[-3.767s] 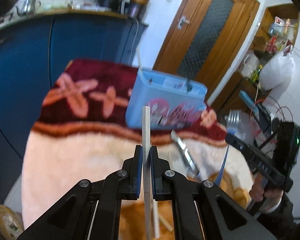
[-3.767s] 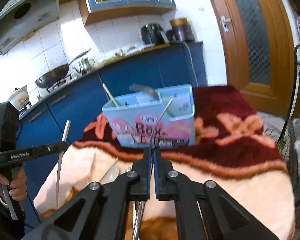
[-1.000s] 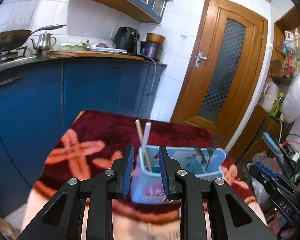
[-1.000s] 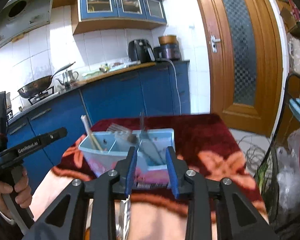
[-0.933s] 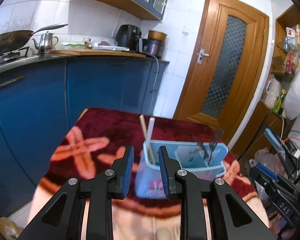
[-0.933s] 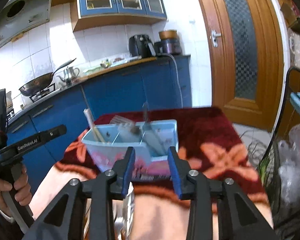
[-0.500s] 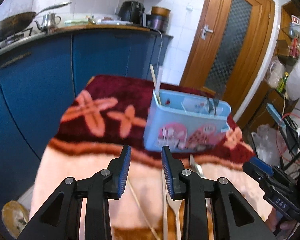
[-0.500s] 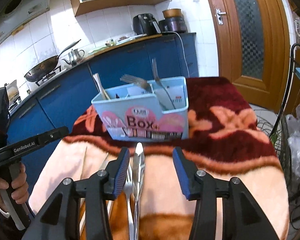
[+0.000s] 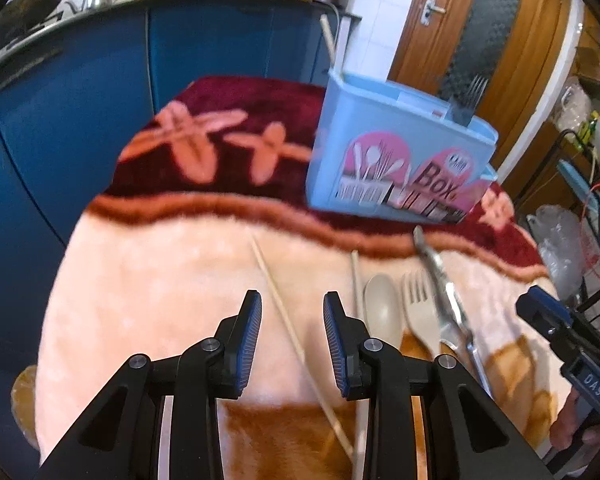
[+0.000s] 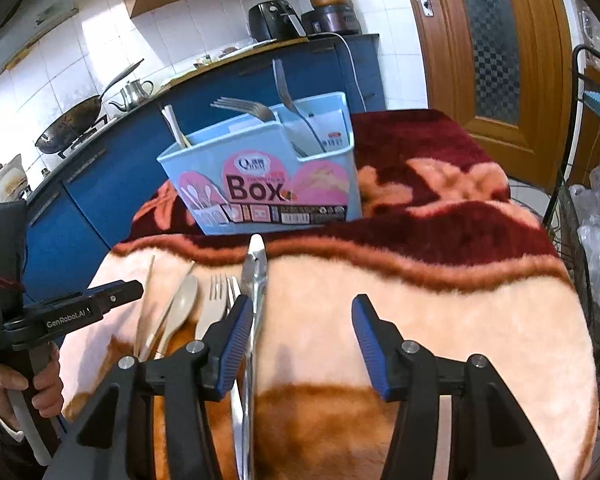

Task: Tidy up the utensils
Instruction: 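Move both open tools back over the remaining utensils, then grasp a wooden chopstick with the left tool while the right tool grasps a silver knife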

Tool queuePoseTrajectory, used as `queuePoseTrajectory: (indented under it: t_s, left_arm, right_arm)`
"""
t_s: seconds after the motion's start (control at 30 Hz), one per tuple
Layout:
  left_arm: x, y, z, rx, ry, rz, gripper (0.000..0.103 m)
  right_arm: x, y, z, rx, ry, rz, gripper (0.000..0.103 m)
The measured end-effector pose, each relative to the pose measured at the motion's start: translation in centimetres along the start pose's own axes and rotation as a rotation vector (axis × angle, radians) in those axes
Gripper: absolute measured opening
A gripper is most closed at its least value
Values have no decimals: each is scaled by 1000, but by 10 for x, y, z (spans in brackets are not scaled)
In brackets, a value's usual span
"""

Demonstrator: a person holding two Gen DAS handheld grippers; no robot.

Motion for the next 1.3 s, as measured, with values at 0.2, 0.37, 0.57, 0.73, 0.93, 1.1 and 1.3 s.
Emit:
queuePoseTrajectory:
  t_s: [0.2, 0.37, 0.57, 0.73, 0.93, 1.1, 1.3]
  left_arm:
    - [-17, 6, 3, 16, 42, -33, 33]
    - [-23, 10, 3, 25, 48, -21, 33]
    - [-24, 7, 3, -3, 41, -23, 33]
    - [-23, 7, 3, -7, 40, -27, 31]
    - [-21, 13, 4, 30, 18, -4, 13]
    - [-16, 22, 8, 82, -5, 64, 5]
    - [-4, 29, 12, 101, -60, 117, 4]
  right_arm:
    - [-7, -6, 6, -18, 21, -11, 56]
    - [-13, -9, 9, -25, 37, -18, 56]
    - [-16, -11, 11, -30, 47, -22, 56]
    - [-18, -9, 10, -15, 56, -21, 56]
    - [-21, -4, 6, 11, 89, -21, 57]
    - [-25, 6, 2, 52, 144, -18, 58]
    - [-36, 25, -4, 124, 226, -33, 58]
Point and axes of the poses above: each gripper's, at about its wrist camera, not at the fingertips, and x roughly against the way its jaws point, y to its left, z to its underside, the point moved 1 cm from there along -x, roughly the way its jaws point, and after that the axes turned 7 degrees about y, right-handed, at the moved point
